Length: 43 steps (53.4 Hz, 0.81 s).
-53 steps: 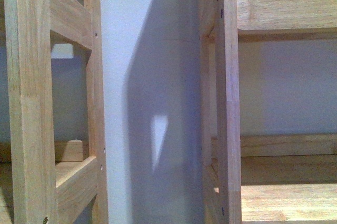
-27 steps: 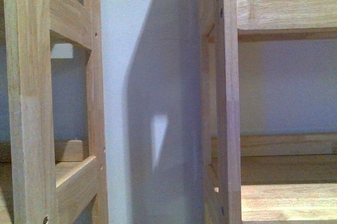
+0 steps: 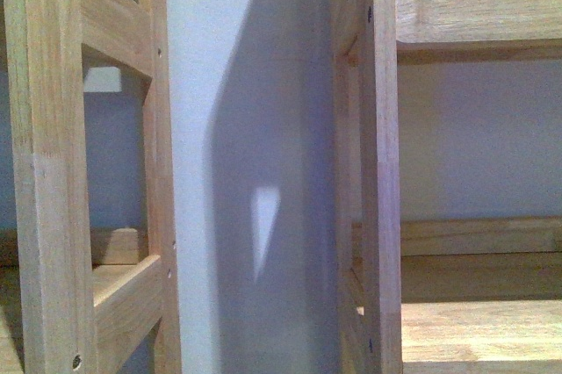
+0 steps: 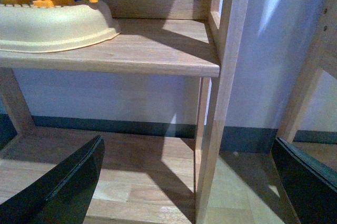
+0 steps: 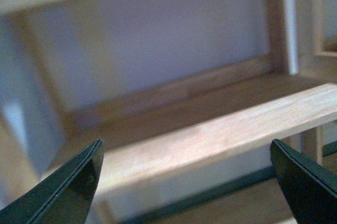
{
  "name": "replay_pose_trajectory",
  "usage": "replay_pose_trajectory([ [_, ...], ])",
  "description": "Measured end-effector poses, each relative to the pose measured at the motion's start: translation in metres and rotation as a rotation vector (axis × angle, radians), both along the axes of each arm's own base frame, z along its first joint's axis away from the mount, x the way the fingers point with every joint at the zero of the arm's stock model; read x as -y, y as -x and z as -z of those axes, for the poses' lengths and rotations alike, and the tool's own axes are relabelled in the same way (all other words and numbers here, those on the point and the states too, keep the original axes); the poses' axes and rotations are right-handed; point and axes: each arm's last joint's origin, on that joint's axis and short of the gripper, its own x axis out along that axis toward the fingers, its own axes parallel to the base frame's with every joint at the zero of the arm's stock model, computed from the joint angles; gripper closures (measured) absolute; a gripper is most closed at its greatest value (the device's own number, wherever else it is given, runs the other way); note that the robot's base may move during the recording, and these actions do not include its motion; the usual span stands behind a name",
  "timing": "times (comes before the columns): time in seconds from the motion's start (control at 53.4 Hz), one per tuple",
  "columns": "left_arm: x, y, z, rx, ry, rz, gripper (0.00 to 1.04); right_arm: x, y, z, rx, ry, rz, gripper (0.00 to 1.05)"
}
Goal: Put away toys
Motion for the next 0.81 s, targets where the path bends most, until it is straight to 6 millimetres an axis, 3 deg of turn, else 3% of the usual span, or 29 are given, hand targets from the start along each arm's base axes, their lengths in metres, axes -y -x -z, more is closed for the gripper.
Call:
replay_pose_trajectory([
  [0.337,0.0,0.0,0.0,0.0,0.0,0.001,0.06,-0.01,0.001,0.022,-0.008,0.052,-0.016,0.82],
  [0.431,0.0,0.0,0.0,0.0,0.0,0.001,0.06,-0.011,0.001,0.029,-0.007,0.054,-0.017,1.02],
  [0.806,0.0,0.0,0.0,0.0,0.0,0.001,0.06,-0.011,0.001,0.042,-0.004,0.057,-0.017,1.01],
])
